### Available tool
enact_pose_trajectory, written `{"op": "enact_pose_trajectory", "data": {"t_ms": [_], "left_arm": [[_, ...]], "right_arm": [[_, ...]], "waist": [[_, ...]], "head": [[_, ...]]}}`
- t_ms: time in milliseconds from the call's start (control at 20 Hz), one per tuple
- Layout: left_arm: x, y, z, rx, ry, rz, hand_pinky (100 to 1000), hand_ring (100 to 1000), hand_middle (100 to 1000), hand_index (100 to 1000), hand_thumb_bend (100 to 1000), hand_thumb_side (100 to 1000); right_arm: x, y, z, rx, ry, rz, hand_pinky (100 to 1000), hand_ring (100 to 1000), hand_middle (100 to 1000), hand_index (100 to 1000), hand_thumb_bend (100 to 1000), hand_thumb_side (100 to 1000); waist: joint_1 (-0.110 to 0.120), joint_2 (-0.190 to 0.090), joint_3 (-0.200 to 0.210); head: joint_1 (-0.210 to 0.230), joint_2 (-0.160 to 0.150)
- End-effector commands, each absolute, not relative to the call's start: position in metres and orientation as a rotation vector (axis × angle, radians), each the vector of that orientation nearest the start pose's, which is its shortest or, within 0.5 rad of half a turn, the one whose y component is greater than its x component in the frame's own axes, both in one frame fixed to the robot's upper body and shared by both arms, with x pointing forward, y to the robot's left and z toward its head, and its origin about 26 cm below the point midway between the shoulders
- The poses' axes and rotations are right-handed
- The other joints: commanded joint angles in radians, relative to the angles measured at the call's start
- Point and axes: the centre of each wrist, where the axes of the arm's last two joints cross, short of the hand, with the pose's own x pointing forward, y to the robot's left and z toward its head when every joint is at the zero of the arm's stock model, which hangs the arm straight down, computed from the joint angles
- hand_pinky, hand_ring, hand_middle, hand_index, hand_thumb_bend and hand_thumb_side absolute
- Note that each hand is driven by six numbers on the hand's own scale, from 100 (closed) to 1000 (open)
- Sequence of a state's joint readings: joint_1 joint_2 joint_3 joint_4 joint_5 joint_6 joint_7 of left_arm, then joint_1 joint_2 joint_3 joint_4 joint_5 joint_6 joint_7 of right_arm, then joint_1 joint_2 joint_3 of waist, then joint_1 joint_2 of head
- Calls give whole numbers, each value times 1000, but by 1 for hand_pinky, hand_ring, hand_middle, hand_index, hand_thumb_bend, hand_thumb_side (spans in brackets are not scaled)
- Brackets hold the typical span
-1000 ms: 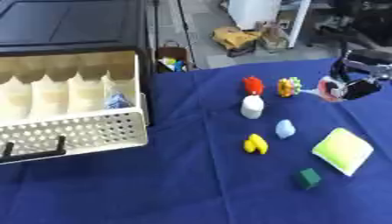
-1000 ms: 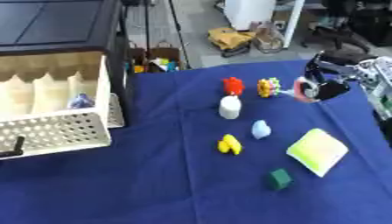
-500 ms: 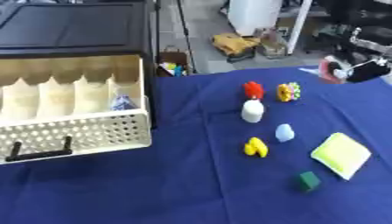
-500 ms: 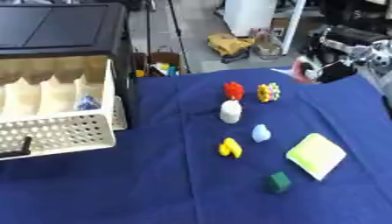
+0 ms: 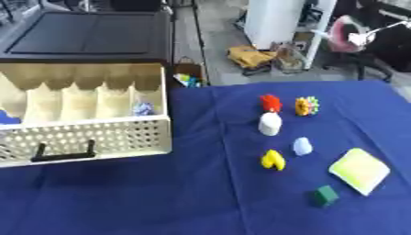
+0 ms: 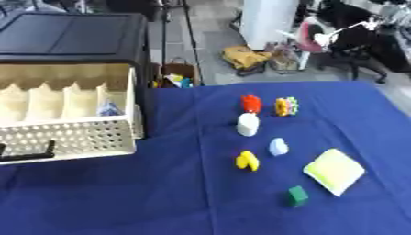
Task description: Pick up objects from table and place into drawer.
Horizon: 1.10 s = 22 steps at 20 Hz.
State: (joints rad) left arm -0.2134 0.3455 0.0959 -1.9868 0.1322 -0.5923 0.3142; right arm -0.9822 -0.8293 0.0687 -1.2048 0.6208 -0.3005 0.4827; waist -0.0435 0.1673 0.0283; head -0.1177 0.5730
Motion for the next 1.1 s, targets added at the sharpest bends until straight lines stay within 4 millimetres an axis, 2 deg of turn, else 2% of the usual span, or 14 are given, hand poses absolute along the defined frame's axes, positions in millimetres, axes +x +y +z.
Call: {"op": "enact_pose_trajectory", "data": {"t_ms": [50, 300, 650, 800, 1100], "left_arm": [[290, 301, 195, -189, 3439, -126, 622, 786, 706, 887, 431, 1000], [290, 302, 196, -178, 3443, -127, 624, 786, 707, 887, 429, 1000], [291, 300, 197, -150, 3450, -129, 625, 786, 708, 887, 427, 1000], [291, 298, 198, -134, 3450, -128, 625, 787, 708, 887, 427, 1000], [293, 295, 202, -99, 3442, -127, 627, 787, 708, 887, 425, 1000]], "right_arm": [[411, -351, 384, -1113, -1740, 1497, 725, 753, 297, 336, 100, 318], [419, -311, 394, -1041, -1836, 1524, 722, 752, 295, 334, 100, 317], [429, -258, 398, -919, -1950, 1572, 719, 751, 290, 331, 100, 314], [432, -240, 398, -874, -1977, 1593, 719, 752, 289, 330, 100, 332], [437, -208, 392, -804, -2015, 1624, 717, 750, 284, 324, 100, 309]], "waist": [[-8, -25, 5], [-19, -37, 23], [-25, -45, 58], [-28, -45, 76], [-37, -39, 115]], "head": [[3, 14], [3, 21], [-13, 31], [-21, 31], [-41, 26]]}}
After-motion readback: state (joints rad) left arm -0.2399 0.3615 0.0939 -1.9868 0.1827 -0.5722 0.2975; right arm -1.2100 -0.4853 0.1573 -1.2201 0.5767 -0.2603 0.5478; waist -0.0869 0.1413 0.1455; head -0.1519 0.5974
